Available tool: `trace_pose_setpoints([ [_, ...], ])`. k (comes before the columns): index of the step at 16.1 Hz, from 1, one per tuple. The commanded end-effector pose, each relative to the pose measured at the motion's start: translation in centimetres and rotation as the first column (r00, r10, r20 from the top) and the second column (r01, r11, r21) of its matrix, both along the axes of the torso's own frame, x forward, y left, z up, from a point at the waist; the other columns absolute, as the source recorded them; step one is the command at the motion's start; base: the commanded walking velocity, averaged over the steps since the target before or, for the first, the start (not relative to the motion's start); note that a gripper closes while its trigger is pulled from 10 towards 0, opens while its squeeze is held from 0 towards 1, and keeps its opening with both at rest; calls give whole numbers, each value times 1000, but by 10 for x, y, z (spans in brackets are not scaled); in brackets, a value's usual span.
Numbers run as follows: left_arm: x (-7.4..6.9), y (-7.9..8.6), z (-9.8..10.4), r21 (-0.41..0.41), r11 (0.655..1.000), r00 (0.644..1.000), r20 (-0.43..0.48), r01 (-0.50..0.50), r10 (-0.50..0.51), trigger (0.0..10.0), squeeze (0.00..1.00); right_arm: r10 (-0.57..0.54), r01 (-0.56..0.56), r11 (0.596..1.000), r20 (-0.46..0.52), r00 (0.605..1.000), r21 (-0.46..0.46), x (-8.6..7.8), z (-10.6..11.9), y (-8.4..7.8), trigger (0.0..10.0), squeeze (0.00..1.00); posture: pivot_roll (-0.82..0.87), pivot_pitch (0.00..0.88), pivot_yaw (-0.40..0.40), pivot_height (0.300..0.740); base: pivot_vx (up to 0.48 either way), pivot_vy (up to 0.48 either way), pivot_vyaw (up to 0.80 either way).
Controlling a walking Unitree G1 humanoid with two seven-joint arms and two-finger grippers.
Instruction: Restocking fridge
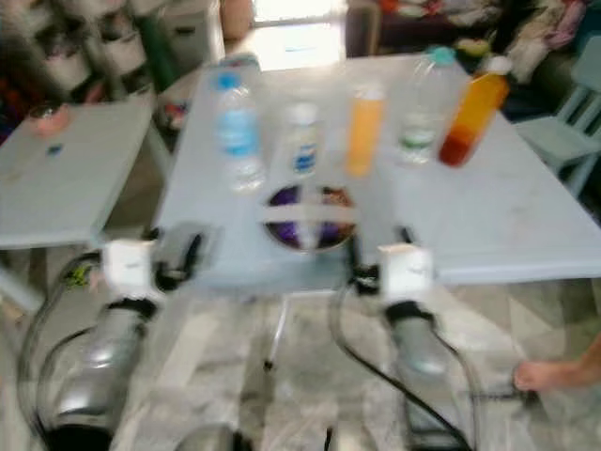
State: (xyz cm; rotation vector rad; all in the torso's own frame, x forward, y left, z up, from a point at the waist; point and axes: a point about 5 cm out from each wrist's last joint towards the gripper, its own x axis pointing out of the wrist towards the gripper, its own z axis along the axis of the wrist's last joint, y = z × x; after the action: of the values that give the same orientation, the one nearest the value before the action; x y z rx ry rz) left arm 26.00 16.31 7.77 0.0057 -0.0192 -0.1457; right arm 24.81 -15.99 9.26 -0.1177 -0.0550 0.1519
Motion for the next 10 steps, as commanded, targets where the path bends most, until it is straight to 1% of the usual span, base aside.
trace_pose_setpoints([
  [1, 2, -5, 4, -5, 1000, 1000, 17, 14, -14, 10000, 0, -23, 24, 1000, 15, 1000, -14, 0, 3, -7, 10000, 0, -49, 63, 67, 740, 0, 0, 0],
  [4, 2, -5, 5, -2, 1000, 1000, 19, 17, -17, 10000, 0, -13, 13, 1000, 8, 1000, -11, 0, 1, -4, 10000, 0, -45, 64, 67, 740, 0, 0, 0],
  [7, 2, -5, 5, 0, 1000, 1000, 20, 24, -24, 10000, 0, -22, 22, 1000, 12, 1000, 22, 9, 6, -2, 10000, 0, -41, 67, 69, 740, 0, 0, 0],
  [9, 2, -7, 5, 5, 999, 999, 21, 38, -38, 10000, 0, -8, 8, 999, -6, 1000, 35, 19, 4, 9, 10000, 0, -26, 68, 72, 740, 0, 0, 0],
  [10, 2, -8, 5, 6, 999, 999, 21, 39, -39, 10000, 0, -5, 5, 999, -6, 1000, 39, 20, 4, 10, 10000, 0, -26, 68, 72, 740, 0, 0, 0],
])
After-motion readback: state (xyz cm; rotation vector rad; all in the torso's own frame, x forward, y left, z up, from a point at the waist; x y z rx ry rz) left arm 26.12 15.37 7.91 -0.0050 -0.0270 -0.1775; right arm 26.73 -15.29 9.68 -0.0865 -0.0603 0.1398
